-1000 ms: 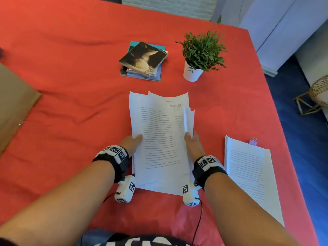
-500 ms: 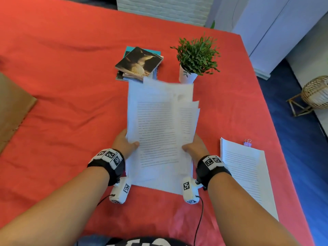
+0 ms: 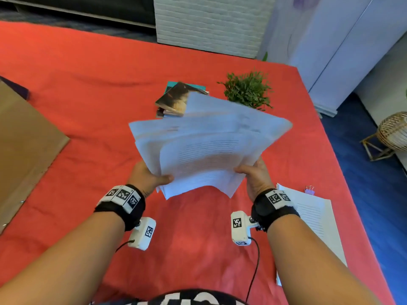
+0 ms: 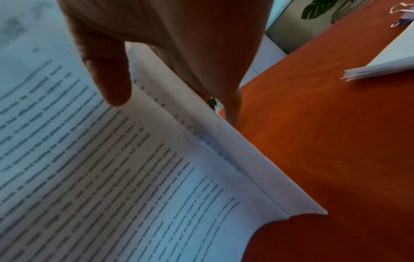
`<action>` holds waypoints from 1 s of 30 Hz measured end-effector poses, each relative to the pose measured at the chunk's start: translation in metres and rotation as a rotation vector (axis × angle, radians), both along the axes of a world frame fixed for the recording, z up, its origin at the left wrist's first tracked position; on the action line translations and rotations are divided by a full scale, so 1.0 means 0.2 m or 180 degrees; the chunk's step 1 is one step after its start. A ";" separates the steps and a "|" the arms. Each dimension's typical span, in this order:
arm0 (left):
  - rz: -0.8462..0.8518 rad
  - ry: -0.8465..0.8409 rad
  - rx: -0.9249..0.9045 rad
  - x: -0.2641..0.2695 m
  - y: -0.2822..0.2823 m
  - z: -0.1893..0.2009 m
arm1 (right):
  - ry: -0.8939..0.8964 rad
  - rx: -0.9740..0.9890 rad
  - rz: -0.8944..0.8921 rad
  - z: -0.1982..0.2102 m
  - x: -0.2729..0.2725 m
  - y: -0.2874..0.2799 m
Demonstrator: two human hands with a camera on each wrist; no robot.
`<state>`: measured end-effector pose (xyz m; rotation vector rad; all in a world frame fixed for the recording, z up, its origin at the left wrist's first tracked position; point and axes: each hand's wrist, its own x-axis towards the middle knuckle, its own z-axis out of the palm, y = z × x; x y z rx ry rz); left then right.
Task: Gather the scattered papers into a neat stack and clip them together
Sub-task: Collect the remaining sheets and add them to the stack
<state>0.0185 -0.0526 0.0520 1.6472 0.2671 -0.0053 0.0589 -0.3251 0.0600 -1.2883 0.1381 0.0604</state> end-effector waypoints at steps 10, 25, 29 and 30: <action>0.0215 -0.0046 -0.0500 0.04 -0.08 -0.02 | 0.0072 0.0088 0.0038 0.01 -0.04 0.02; 0.0403 0.0030 -0.0557 0.11 -0.18 -0.05 | 0.0043 0.0380 0.0089 0.04 -0.06 0.00; 0.0254 0.0068 -0.0531 0.12 -0.19 -0.03 | -0.0425 0.0112 0.0040 0.13 -0.07 -0.01; 0.0215 0.0046 -0.0546 0.12 -0.19 -0.02 | -0.0650 -0.0039 -0.0016 0.17 -0.06 0.00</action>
